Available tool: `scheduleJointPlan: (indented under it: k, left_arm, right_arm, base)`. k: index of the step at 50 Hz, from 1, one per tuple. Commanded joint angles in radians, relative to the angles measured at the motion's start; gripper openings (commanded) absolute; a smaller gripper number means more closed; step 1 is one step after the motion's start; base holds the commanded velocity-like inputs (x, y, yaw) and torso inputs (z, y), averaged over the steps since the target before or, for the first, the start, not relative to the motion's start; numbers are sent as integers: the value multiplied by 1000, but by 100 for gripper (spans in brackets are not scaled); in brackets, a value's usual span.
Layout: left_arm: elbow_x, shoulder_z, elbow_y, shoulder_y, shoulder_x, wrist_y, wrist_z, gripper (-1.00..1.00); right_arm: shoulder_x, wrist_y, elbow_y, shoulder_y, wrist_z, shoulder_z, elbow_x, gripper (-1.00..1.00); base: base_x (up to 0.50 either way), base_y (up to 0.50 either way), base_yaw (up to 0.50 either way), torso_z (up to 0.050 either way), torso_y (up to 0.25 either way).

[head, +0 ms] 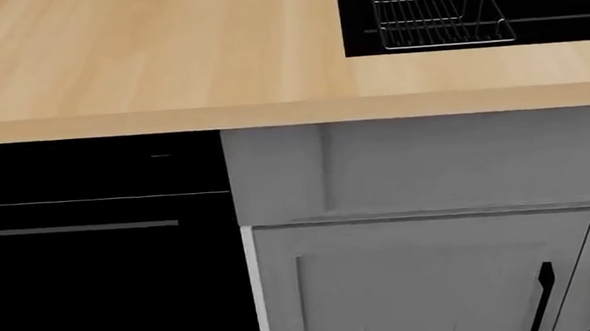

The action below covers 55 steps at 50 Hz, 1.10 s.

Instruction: Open the dishwasher door

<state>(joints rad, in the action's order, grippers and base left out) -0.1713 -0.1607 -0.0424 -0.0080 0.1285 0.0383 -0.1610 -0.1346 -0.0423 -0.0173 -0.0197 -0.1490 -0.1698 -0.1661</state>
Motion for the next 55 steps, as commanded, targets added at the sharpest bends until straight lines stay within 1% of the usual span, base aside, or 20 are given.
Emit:
scheduleJointPlan:
  k: [1, 6, 21, 26, 34, 55]
  left_arm:
    - [-3, -12, -28, -11, 5, 16, -6, 100]
    - [-3, -16, -54, -12, 8, 37, -5, 100]
    - [-3, -30, -36, -9, 19, 32, -21, 100]
    - [-5, -35, 14, -3, 27, -8, -34, 100]
    - [-2, -44, 24, -5, 33, -16, -42, 100]
    - [-2, -56, -15, -20, 40, 22, -49, 100]
  right_arm:
    - [-6, -2, 5, 3, -8, -10, -9, 100]
    - [-9, -10, 10, -2, -12, -11, -13, 100]
    - [-15, -19, 23, 1, -21, -17, -29, 100]
    - [-18, -23, 22, 1, -22, -18, -35, 100]
    - [-25, -17, 22, 3, -28, -30, -31, 100]
    - [-37, -14, 18, 10, -42, -43, -37, 100]
  base:
    - [0, 0, 0, -50, 0]
    - [0, 0, 0, -50, 0]
    - [0, 0, 0, -50, 0]
    - [0, 0, 0, 0, 0]
    - [23, 0, 0, 0, 0]
    - [370, 0, 0, 0, 0]
